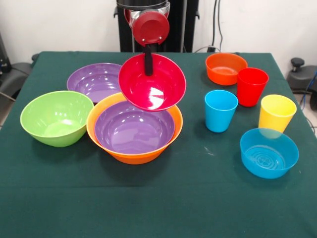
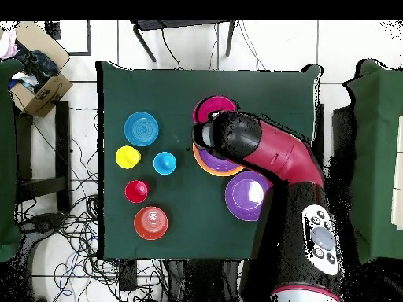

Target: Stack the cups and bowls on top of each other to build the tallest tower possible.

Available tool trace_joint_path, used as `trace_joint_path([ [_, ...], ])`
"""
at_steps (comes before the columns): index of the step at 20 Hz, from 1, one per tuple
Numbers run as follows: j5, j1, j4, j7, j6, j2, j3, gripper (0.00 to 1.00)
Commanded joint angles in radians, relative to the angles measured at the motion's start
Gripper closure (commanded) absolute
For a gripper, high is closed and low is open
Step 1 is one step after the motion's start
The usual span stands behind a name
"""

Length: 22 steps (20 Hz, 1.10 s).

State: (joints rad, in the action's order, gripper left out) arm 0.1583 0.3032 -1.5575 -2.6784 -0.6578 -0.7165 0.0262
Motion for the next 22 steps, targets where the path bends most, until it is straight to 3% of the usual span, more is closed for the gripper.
trace_joint_path([
  [1,-0.066,0.010,-0.071,0.102,0.051,0.017,-0.100,1.00],
  [13,-0.102,0.070,-0.133,0.128,0.230,0.057,-0.164,1.00],
  [22,-0.139,0.141,-0.197,0.128,0.308,0.078,-0.237,1.00],
])
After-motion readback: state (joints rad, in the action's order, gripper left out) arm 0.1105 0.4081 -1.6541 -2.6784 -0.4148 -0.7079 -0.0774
